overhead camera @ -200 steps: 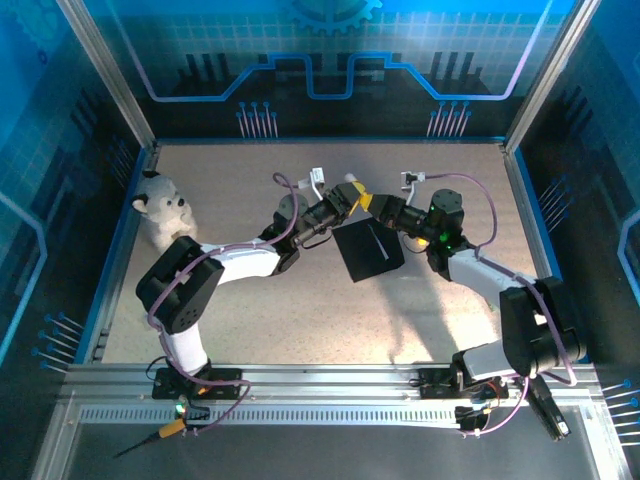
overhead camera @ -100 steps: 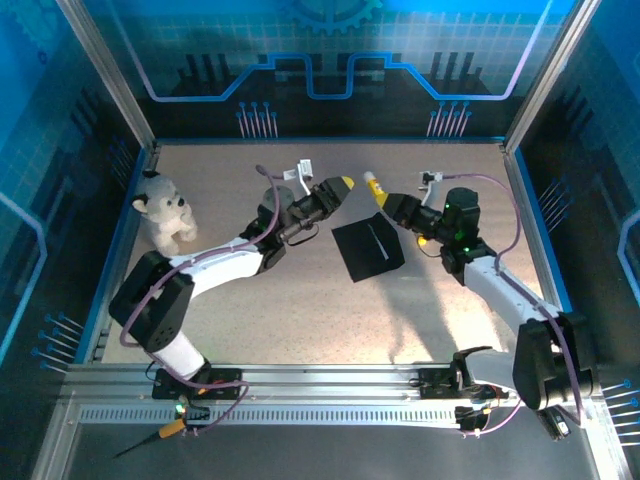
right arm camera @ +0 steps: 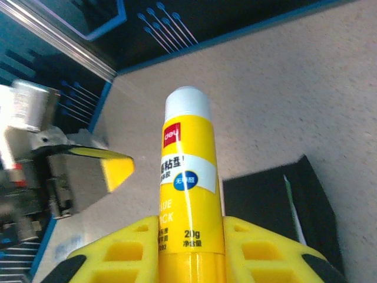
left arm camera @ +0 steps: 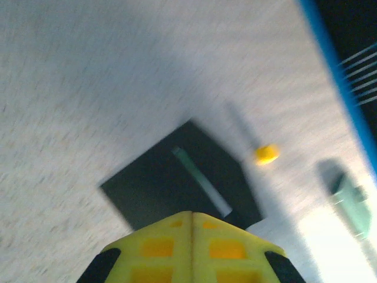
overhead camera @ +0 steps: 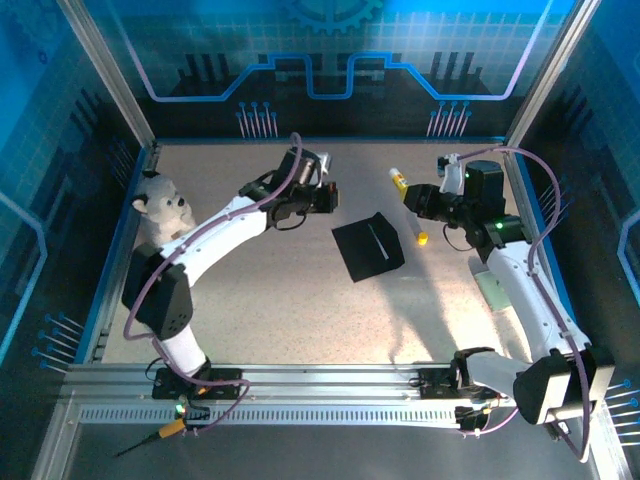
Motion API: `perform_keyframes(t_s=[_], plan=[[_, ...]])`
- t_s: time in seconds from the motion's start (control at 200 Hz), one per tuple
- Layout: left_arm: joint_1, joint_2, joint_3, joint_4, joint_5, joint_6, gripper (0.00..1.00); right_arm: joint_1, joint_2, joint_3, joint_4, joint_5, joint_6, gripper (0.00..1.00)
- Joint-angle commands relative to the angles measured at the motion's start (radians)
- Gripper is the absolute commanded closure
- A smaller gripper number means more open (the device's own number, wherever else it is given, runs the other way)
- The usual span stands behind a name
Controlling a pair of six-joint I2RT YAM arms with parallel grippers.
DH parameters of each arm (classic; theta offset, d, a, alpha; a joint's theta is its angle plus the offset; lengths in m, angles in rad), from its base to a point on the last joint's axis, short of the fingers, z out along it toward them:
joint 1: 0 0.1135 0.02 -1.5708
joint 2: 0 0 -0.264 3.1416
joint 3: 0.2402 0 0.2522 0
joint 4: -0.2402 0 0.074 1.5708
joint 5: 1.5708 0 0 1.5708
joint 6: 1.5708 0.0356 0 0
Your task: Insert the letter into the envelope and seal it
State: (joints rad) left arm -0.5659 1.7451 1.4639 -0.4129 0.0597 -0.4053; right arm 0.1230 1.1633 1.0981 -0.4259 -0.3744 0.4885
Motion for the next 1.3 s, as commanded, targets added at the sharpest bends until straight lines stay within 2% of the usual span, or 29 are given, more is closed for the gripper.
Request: perform_keyframes(t_s=[0.0, 0.185, 0.49, 0.595, 0.981, 1.296], plan=[[-0.009, 0.057, 0.018, -0.175, -0.036, 0.064, 1.0, -0.011, 0.008, 0.077, -0.217, 0.044, -0.108, 0.84], [-0.012, 0.127, 0.041, -0.152, -0.032, -0.013, 1.0, 0.004, 0.043, 0.146, -0.334, 0.061, -0.139, 0.84], [-0.032, 0.211, 0.088, -0.114, -0.046, -0.054, 1.0, 0.039, 0.15, 0.223, -0.45, 0.058, -0.148, 0.83], [-0.031, 0.248, 0.104, -0.109, -0.049, -0.072, 1.0, 0.048, 0.182, 0.243, -0.468, 0.035, -0.153, 0.83], [-0.032, 0.347, 0.117, -0.035, -0.093, -0.142, 1.0, 0.102, 0.259, 0.272, -0.488, 0.098, -0.17, 0.84], [-0.025, 0.446, 0.207, -0.056, -0.117, -0.151, 1.0, 0.142, 0.364, 0.301, -0.491, 0.132, -0.195, 0.85]])
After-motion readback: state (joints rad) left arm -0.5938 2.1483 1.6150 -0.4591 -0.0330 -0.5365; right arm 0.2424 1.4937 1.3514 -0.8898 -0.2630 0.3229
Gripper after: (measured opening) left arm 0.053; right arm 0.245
